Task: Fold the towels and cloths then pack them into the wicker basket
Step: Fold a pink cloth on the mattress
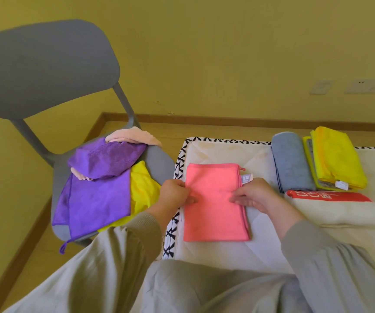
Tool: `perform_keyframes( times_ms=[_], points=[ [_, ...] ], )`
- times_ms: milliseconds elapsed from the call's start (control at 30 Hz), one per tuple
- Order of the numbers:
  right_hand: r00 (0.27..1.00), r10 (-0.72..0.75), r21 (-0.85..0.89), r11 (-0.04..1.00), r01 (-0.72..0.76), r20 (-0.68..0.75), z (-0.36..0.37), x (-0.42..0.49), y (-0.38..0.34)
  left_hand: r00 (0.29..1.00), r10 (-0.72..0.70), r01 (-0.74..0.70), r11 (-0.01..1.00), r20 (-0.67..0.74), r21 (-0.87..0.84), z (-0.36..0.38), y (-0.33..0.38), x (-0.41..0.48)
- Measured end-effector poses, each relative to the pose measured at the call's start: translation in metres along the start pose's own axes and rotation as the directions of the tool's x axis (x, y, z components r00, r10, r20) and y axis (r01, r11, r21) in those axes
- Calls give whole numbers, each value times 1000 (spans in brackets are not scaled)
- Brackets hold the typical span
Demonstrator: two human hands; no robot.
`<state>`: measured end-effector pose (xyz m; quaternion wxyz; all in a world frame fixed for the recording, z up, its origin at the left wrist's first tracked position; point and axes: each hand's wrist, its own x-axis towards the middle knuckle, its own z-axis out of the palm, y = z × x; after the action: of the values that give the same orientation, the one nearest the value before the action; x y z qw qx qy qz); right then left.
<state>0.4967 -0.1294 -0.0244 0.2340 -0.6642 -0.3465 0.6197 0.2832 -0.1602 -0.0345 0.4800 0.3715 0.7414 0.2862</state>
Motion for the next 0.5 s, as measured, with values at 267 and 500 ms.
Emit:
perform_keyframes(
  times_ms=[267, 500],
  points=[
    [990, -133, -68, 989, 131, -35, 3, 5, 4, 998, 64, -64, 998, -8, -18, 1, -1, 5],
    [975, -221, -25, 975, 221, 0, 5, -3, 6, 989, 149, -148, 987, 15, -58, -1, -6, -2]
  ],
)
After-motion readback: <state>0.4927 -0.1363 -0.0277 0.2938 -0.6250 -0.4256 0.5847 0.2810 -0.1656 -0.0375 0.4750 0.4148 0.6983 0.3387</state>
